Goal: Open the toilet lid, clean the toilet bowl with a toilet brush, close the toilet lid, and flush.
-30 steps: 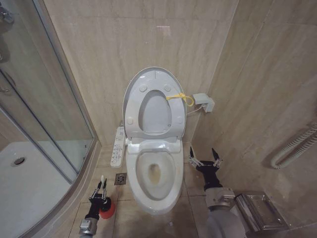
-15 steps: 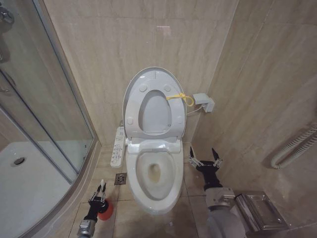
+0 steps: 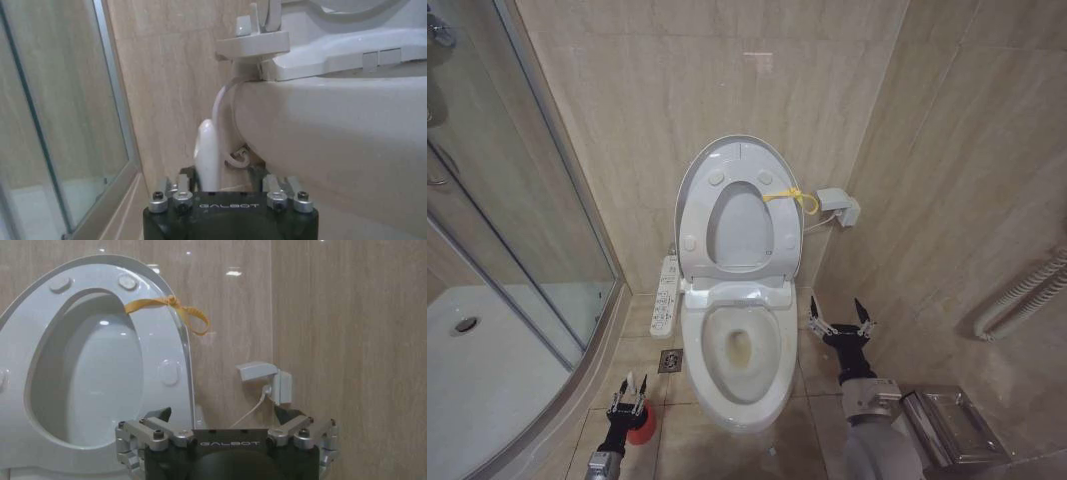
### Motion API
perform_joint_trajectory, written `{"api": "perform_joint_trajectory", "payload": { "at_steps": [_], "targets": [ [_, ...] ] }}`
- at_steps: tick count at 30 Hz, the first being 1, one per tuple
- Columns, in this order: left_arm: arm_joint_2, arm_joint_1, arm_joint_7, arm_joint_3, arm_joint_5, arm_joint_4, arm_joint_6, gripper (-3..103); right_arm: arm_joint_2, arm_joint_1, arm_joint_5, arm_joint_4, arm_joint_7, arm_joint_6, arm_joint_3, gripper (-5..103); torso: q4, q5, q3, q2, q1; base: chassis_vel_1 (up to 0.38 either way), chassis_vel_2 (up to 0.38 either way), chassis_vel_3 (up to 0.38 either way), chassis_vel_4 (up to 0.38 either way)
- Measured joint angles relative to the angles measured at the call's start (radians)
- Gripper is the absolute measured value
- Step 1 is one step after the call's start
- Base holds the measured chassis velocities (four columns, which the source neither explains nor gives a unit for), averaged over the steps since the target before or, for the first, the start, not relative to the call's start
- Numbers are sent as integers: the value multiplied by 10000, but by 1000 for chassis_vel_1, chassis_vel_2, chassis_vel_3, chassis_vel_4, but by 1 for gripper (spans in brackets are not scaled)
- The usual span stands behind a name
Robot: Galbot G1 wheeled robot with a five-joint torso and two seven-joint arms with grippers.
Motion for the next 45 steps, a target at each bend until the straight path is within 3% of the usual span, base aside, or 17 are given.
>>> {"api": "perform_joint_trajectory", "payload": {
  "at_steps": [6,7,14,15,25,28,29,32,40,45],
  "targets": [
    [50,481,-128,-242,58,-664,82,47,0,0,0,0,0,0,0,100,0,-1,0,0,0,0,0,0,0],
    [74,639,-177,-334,98,-950,148,74,0,0,0,1,0,0,0,100,0,0,0,0,0,0,0,0,0],
    [197,1414,-639,-971,816,-2496,308,74,0,0,0,0,0,0,0,100,0,-1,0,0,0,0,0,0,0],
    [235,1631,-706,-1192,991,-2983,476,98,0,0,0,0,0,0,0,100,1,-1,0,0,0,0,0,0,0],
    [339,2954,-1022,-2343,1141,-6354,1884,100,0,0,0,0,1,0,0,100,-2,0,0,0,0,0,0,0,0],
    [290,3810,-1003,-2819,972,-8165,2900,100,0,0,0,1,0,0,0,100,0,0,0,1,0,0,0,0,0],
    [290,3810,-1003,-2819,972,-8165,2900,100,0,0,0,1,0,0,0,100,0,0,0,1,0,0,0,0,0],
    [221,4522,-901,-3157,623,-9654,3753,100,0,0,0,0,0,0,0,100,1,0,-1,1,-1,0,0,0,0],
    [458,4818,-545,-3519,-335,-11109,4608,100,0,0,0,0,0,1,0,100,-5,-1,0,1,0,0,0,0,0],
    [488,5097,-267,-3911,-715,-11681,4841,100,0,0,0,0,0,0,0,100,2,0,0,1,-1,0,0,0,0]
  ]
}}
